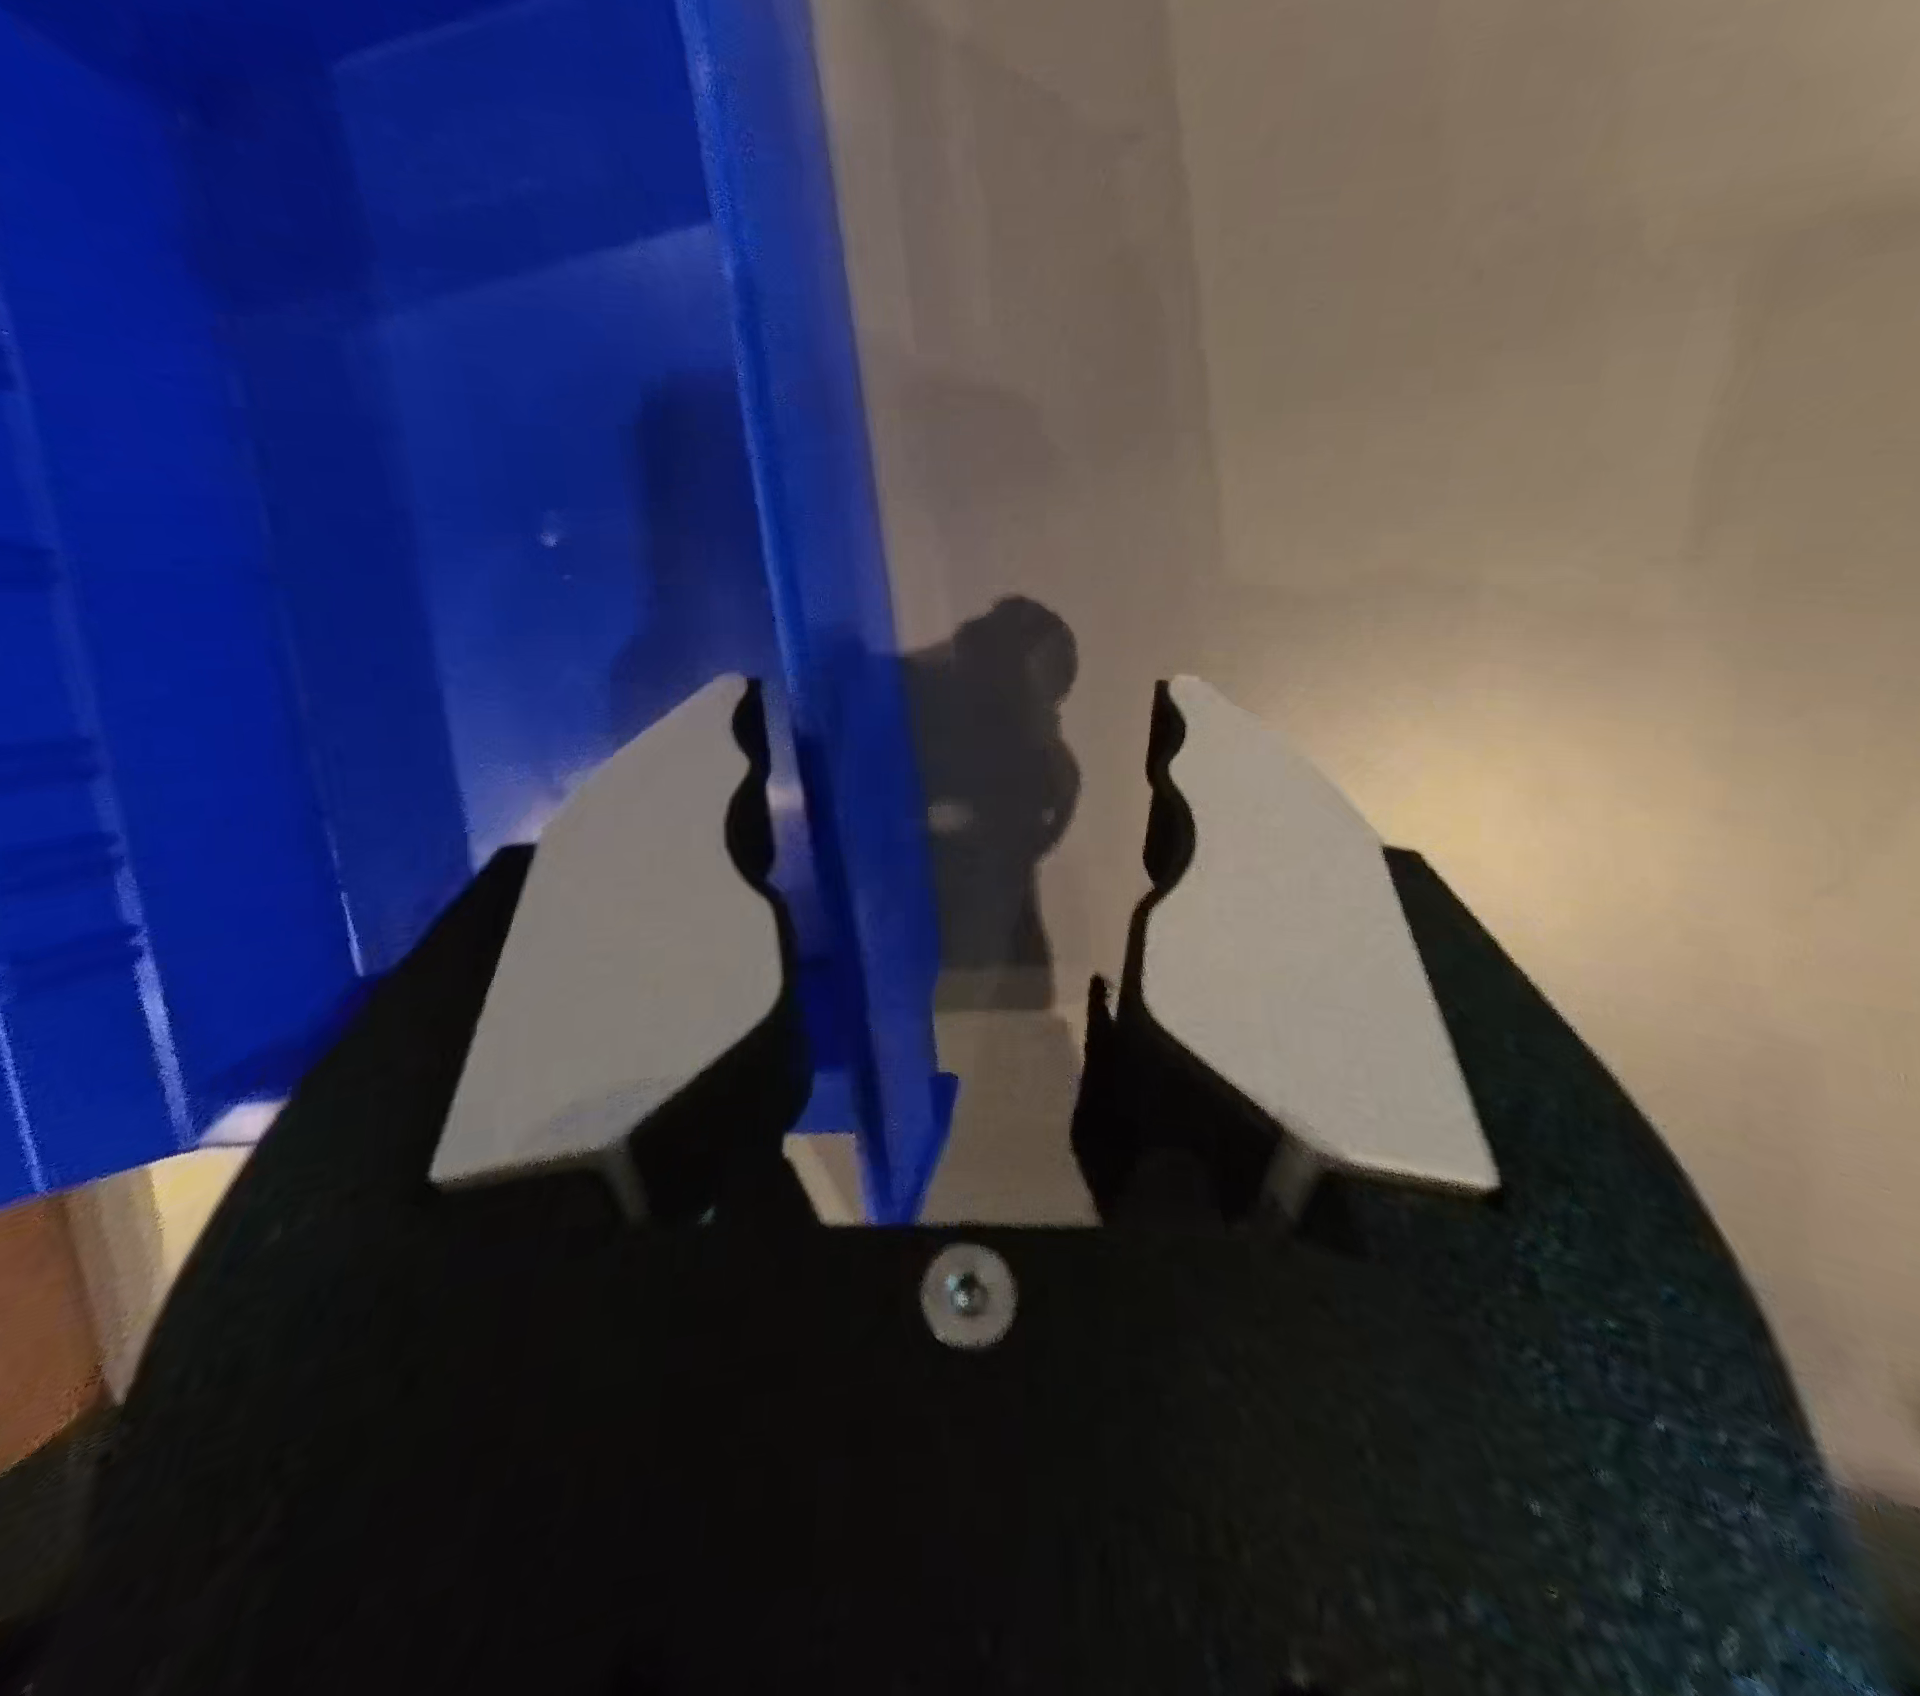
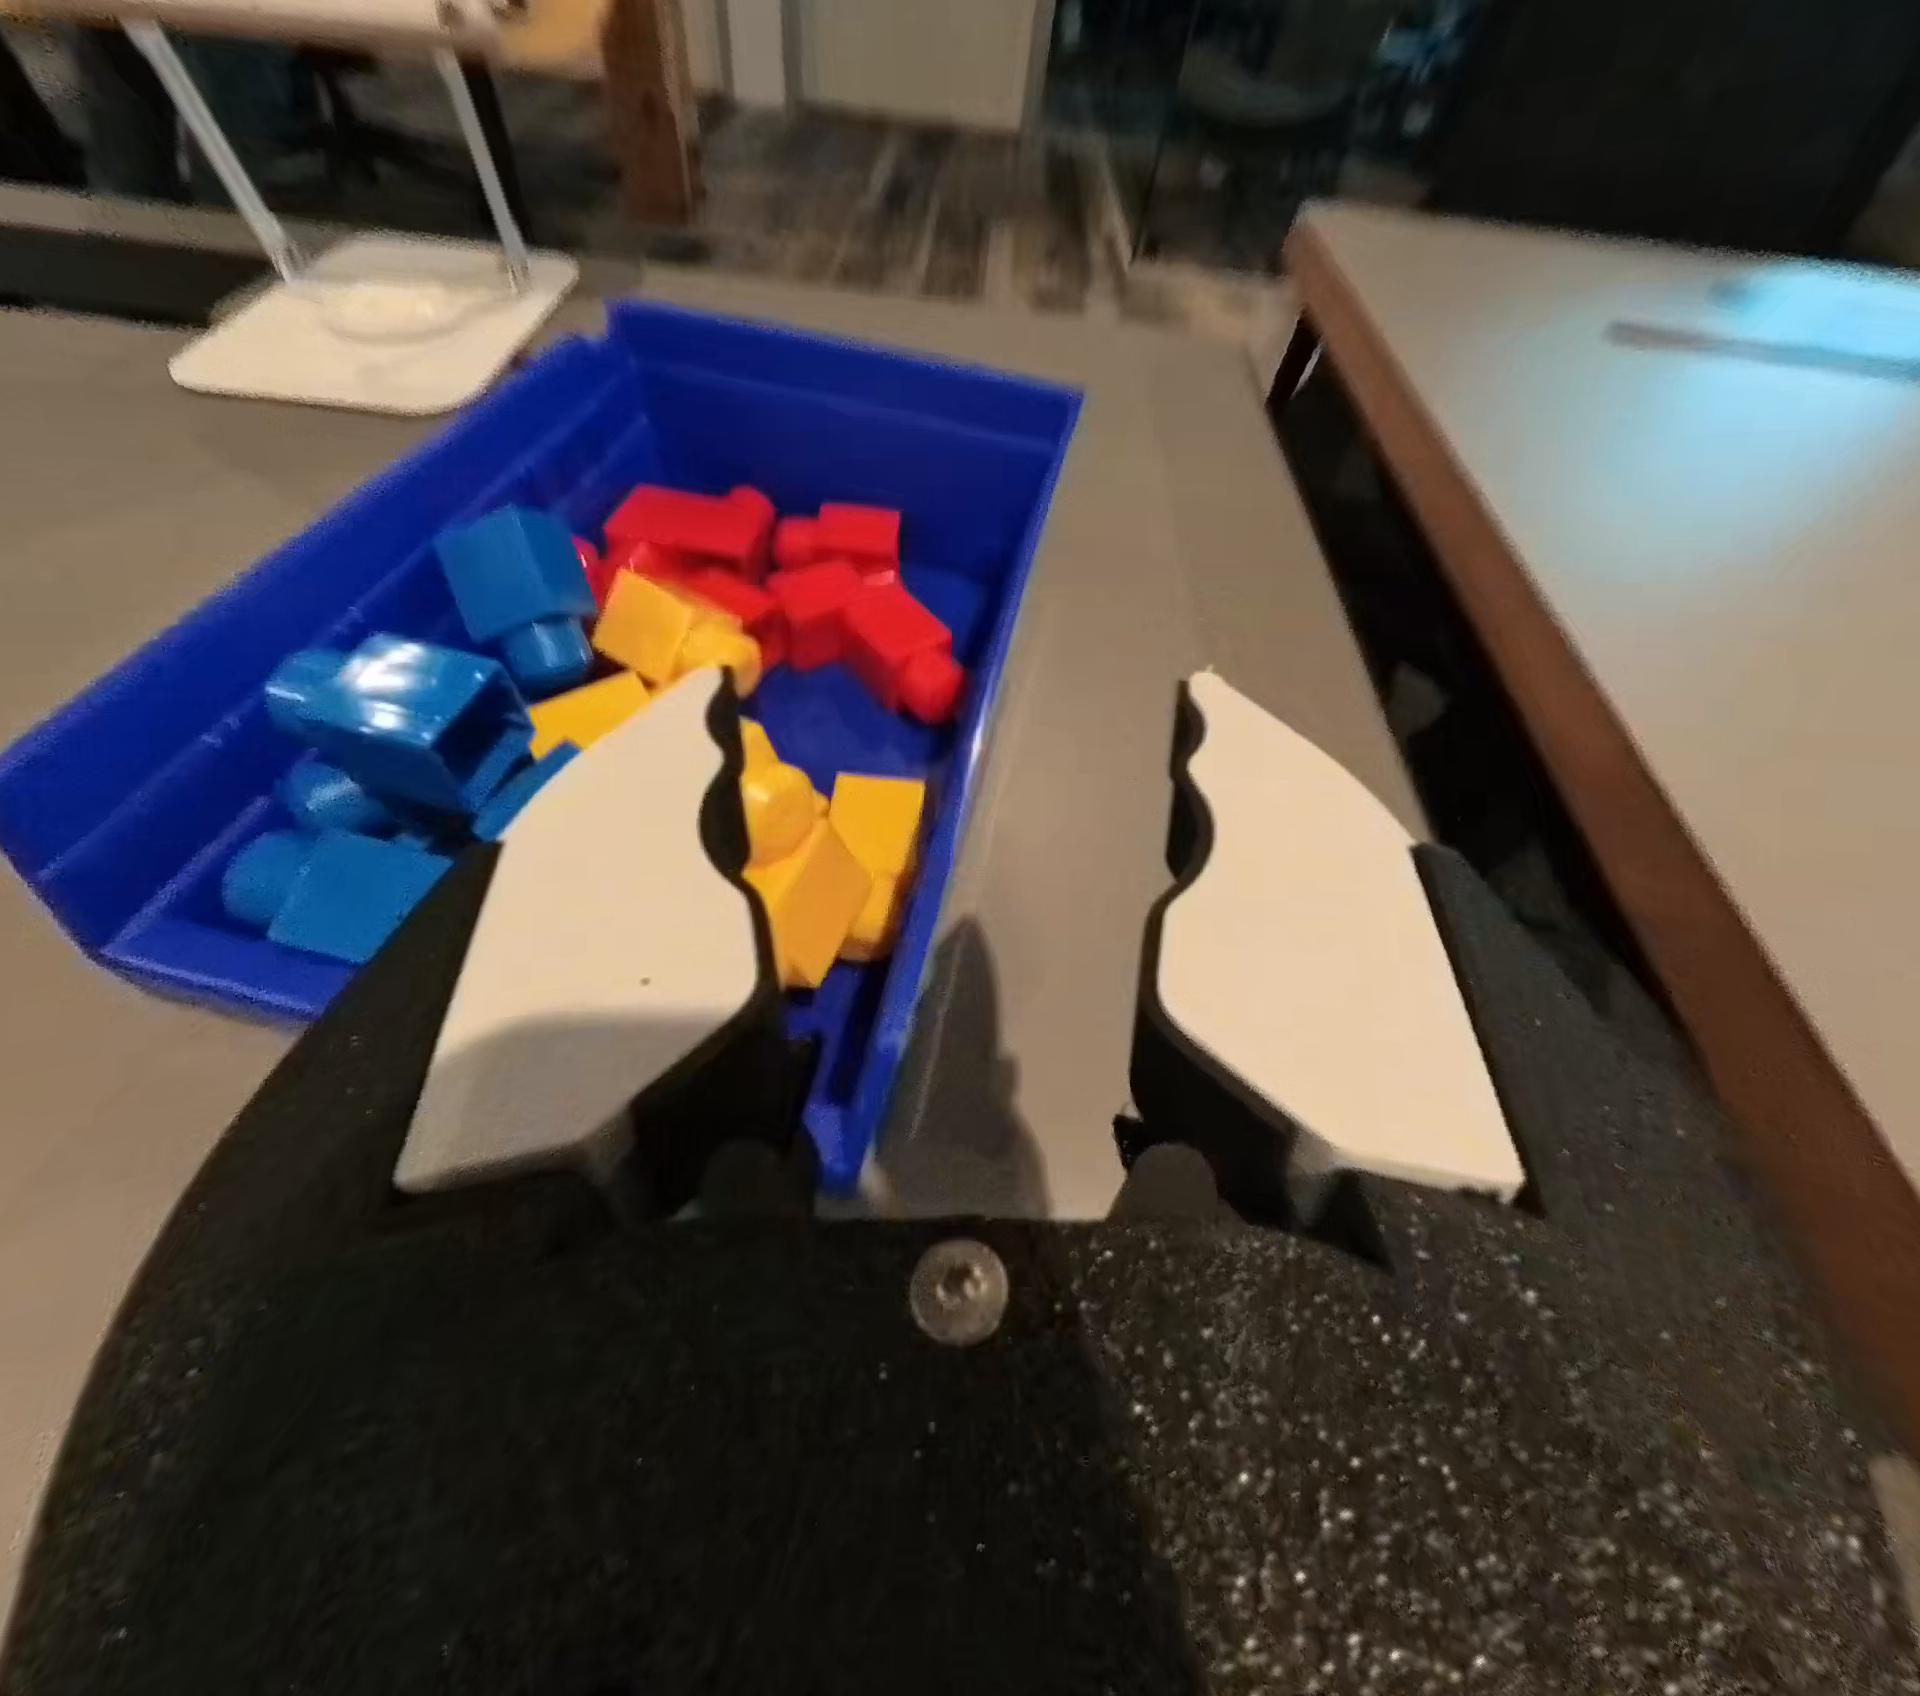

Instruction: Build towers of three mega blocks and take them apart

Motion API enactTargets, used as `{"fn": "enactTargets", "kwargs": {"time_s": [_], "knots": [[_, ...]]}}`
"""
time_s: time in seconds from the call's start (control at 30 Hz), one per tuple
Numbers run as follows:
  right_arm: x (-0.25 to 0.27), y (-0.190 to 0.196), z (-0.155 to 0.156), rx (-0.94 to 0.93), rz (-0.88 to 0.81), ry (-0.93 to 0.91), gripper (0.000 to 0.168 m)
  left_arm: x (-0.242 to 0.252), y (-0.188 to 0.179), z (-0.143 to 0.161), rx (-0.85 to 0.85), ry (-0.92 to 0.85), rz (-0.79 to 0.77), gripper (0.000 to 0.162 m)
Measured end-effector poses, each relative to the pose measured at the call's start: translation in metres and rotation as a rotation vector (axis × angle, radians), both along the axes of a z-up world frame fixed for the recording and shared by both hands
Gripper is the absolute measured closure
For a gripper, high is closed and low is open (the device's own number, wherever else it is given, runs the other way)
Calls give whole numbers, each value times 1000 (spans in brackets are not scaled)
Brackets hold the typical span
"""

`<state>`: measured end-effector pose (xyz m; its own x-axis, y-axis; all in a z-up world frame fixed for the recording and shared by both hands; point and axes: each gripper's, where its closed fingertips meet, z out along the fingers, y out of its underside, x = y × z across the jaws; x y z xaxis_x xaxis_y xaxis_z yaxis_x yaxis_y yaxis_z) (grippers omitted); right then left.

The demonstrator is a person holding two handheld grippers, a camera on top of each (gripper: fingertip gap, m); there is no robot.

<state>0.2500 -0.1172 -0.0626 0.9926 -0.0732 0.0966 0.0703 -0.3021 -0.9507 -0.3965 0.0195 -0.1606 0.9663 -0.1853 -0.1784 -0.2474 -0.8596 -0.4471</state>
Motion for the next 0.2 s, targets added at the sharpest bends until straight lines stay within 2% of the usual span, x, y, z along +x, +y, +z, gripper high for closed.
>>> {"fn": "enactTargets", "kwargs": {"time_s": [0.07, 0.1, 0.17, 0.2], "knots": [[5, 12, -23, -154, 20, 47, 79, 1, -2, -8, -55, -22, 22, 94], [3, 17, -33, -218, 43, 58, 79, 0, -3, -13, -83, -24, 34, 96], [-3, 28, -48, -313, 88, 59, 82, -5, -6, -22, -137, -11, 50, 108], [-6, 32, -54, -353, 97, 51, 86, -10, -6, -24, -145, 16, 59, 122]]}}
